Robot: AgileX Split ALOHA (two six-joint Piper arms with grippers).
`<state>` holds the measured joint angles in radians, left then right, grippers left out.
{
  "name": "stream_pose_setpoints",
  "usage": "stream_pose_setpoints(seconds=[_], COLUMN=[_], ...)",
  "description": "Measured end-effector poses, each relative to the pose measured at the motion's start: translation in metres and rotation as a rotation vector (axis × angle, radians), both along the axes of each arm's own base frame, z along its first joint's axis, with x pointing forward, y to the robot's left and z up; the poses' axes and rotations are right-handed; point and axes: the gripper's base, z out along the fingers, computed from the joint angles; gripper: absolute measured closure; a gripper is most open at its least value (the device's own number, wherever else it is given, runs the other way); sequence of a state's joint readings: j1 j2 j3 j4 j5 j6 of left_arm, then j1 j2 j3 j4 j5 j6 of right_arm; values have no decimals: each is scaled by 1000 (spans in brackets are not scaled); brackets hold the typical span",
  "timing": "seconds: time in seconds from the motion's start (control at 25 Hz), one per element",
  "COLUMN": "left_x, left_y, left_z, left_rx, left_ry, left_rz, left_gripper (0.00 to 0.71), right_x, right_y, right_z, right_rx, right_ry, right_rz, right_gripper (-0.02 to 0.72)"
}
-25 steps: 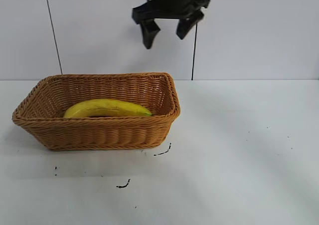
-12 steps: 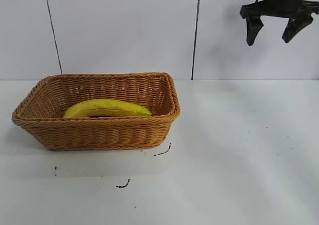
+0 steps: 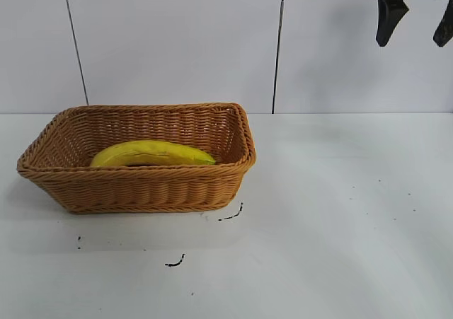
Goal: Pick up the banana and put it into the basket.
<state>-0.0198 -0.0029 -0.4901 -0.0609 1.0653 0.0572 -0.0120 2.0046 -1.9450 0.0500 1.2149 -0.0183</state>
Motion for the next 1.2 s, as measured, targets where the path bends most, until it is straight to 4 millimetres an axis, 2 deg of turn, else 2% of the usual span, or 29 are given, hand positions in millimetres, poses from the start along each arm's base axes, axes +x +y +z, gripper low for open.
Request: stream_pose_setpoints(seconds=[0.12,0.28,0.52,0.76,0.88,1.08,1.2], left_x=[0,0,0,0,0,0,0], left_y=[0,0,0,0,0,0,0], left_z=[0,0,0,0,0,0,0], left_rx=[0,0,0,0,0,0,0], left_ry=[0,0,0,0,0,0,0], left_rz=[0,0,0,0,0,0,0], left_gripper=[15,15,15,15,15,15,15], right_x=[-35,-93,-183,-270,-305,-353,-377], right_y=[1,2,3,4,4,1,1], right_z=[7,18,18,1,-14,-39,-40], right_rx=[9,10,10,7,1,-33,-42], right_ry=[39,70,94,68,-17,-198,-317], right_rz=[0,-2,-4,-4,-5,-8,-10], right_gripper=[78,78,78,78,78,78,78])
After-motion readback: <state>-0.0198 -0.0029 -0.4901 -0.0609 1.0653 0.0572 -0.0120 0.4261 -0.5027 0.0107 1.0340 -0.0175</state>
